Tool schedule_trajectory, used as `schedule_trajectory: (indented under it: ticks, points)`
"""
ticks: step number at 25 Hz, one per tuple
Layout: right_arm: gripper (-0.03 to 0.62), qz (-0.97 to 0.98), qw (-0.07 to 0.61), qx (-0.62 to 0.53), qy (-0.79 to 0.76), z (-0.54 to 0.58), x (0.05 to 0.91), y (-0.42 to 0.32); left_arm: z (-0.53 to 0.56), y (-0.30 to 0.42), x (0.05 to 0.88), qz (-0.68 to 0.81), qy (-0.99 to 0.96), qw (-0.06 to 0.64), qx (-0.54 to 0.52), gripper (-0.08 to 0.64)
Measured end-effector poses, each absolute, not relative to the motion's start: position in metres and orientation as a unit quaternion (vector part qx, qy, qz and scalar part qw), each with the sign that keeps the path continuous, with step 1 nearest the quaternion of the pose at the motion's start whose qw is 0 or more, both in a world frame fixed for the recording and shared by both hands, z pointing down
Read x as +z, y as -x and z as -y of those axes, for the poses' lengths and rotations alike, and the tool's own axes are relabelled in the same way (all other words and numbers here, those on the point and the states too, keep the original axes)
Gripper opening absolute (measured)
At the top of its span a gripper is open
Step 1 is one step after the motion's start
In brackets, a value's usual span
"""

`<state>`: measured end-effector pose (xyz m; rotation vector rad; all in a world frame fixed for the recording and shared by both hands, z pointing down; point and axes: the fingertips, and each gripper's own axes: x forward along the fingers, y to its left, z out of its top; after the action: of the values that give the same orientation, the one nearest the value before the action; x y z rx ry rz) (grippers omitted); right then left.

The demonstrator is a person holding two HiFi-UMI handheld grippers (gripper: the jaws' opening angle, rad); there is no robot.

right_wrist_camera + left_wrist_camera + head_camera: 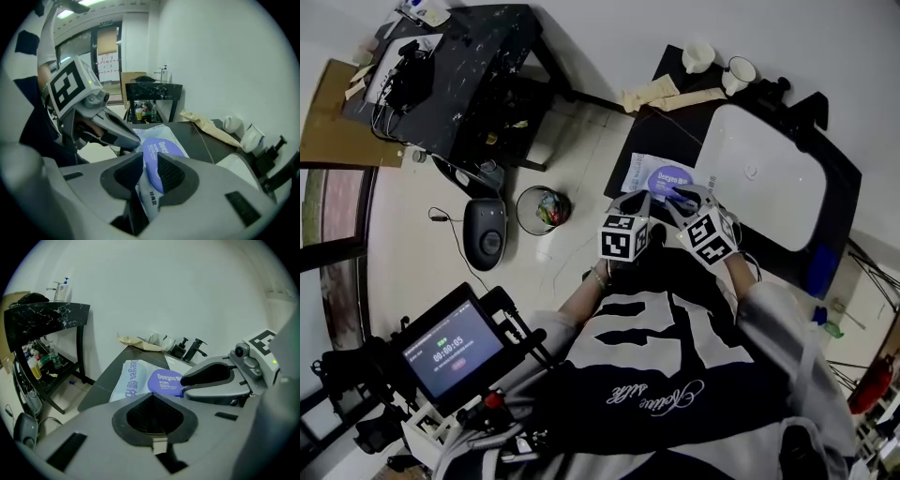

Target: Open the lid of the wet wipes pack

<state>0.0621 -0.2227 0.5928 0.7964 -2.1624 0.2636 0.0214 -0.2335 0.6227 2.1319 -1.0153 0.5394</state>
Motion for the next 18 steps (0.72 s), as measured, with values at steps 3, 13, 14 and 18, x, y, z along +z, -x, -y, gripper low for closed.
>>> schedule_trajectory:
  ticks: [3, 13, 14, 18]
  points:
    - [0.092, 0.852, 0.435, 0.066, -0.285, 0.223, 0.608, -0.065, 0.236, -0.026, 0.634, 0.392, -0.816, 0.366, 0.216, -0.002]
    - [0.092, 0.830, 0.514, -0.058, -0.208, 0.225, 0.622, -0.050, 0.237, -0.028, 0.640, 0.387, -0.815, 0.357, 0.243, -0.002]
    - [0.092, 0.831, 0.512, -0.054, -0.210, 0.226, 0.622, -0.050, 0.236, -0.029, 0.640, 0.381, -0.820, 0.340, 0.257, -0.002]
    - [0.091, 0.844, 0.485, -0.023, -0.227, 0.228, 0.617, -0.050, 0.234, -0.031, 0.644, 0.370, -0.834, 0.285, 0.294, -0.002]
